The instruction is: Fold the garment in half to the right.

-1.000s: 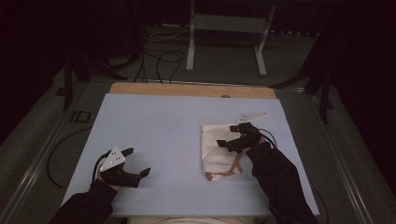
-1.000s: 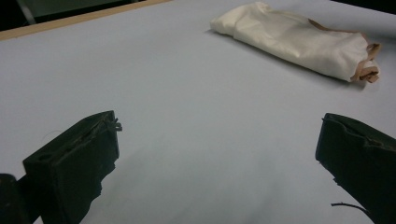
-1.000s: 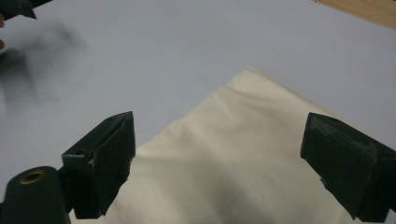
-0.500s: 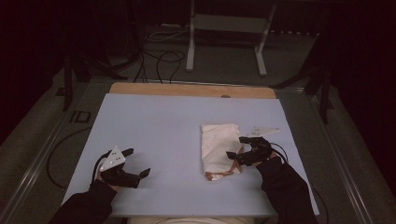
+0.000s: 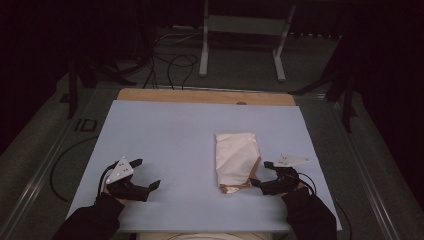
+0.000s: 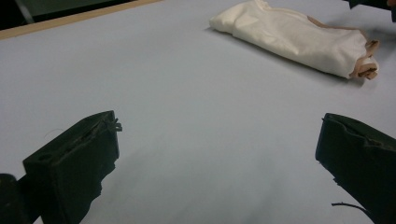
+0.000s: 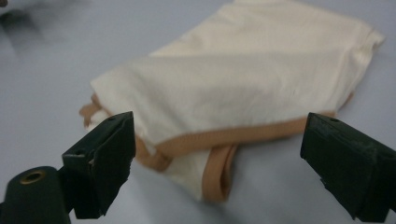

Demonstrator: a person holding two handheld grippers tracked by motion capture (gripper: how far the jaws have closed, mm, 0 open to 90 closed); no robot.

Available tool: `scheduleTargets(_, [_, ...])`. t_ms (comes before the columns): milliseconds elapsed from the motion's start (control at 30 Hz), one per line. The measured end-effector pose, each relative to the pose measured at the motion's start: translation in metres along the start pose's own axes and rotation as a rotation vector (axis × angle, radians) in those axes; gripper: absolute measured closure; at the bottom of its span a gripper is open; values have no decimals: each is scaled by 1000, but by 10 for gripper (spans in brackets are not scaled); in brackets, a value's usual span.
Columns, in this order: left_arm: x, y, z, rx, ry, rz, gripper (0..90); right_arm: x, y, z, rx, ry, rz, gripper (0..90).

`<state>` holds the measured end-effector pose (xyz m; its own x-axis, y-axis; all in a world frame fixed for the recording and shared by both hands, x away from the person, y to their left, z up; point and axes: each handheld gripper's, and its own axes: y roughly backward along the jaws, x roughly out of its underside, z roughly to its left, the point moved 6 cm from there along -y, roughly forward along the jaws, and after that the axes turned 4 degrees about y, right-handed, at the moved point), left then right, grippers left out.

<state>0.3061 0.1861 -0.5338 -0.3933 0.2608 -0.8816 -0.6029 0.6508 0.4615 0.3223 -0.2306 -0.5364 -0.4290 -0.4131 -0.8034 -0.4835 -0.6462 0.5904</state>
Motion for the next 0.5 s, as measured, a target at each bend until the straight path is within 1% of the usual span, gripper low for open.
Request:
scheduleTargets(133, [0,0,1,-1,3,-2,2,13,1,-1,24,-2,21,105])
scheduleTargets(167, [0,0,1,-2,2,-2,2,14,1,-2,31,-8,16,104])
scheduleTargets(233, [-1,0,1,-1,3,-4,2,15,1,-4,31,-20,11,105])
scheduleTargets(300, [-1,0,0,-2,0,-3,2,15,0,-5,37,-20,8,105])
scheduleTargets(400, [0,-1,0,-1,3,0,2,16,-3,-8,57,-22,18,105])
scheduleTargets(500, [0,-1,1,-1,2,2,2,16,-5,-9,59,-18,25,105])
